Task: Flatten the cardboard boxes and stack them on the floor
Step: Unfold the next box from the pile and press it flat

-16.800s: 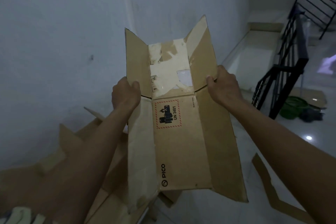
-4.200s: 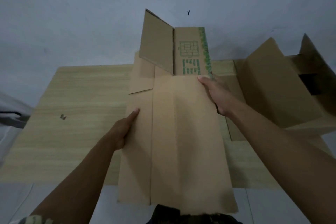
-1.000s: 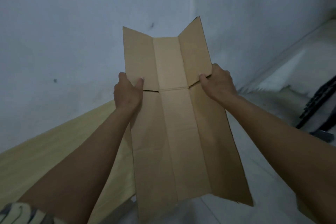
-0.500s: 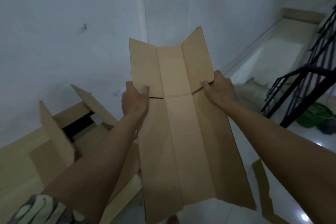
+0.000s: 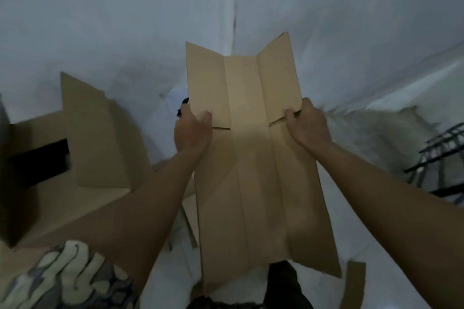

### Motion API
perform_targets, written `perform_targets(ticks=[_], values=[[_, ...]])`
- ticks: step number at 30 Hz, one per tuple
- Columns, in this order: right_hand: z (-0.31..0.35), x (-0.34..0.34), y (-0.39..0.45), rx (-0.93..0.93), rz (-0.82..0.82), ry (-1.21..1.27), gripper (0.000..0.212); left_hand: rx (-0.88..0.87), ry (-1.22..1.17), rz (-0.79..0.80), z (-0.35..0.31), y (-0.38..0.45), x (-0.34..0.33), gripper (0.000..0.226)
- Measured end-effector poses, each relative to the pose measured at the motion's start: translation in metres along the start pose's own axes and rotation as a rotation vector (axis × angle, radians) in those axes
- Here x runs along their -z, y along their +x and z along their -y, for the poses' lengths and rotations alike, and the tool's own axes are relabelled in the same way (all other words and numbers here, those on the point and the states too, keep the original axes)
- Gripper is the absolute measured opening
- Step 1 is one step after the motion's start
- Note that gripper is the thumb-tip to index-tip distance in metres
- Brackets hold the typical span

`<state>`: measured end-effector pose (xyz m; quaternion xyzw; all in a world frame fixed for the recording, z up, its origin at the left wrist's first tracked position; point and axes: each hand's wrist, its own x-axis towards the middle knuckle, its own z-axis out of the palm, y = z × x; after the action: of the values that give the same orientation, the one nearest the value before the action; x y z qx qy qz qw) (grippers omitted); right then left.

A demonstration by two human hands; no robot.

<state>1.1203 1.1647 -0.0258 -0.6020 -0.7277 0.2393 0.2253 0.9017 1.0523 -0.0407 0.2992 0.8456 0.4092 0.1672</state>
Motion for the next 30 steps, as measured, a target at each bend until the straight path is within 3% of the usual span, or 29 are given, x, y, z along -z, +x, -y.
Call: perform_targets(ticks=[3,10,18,23,30], values=[[-0.024,-0.036,0.047,0.057,0.08,0.019,0.031,0.122,0.068,-0.092,0.017,0.015,-0.04,0.045],[-0.098,-0.138,0.089,0.045,0.24,0.016,0.039,0.311,0.12,-0.102,0.094,0.039,-0.131,0.041],[-0.191,-0.331,0.111,0.08,0.395,-0.002,0.027,0.454,0.106,-0.173,0.268,0.071,-0.242,0.046],[-0.27,-0.463,0.096,0.08,0.454,0.004,0.029,0.486,0.193,-0.201,0.398,0.083,-0.321,0.065],[-0.371,-0.617,0.08,0.068,0.511,0.021,0.037,0.568,0.334,-0.198,0.547,0.083,-0.408,0.052]])
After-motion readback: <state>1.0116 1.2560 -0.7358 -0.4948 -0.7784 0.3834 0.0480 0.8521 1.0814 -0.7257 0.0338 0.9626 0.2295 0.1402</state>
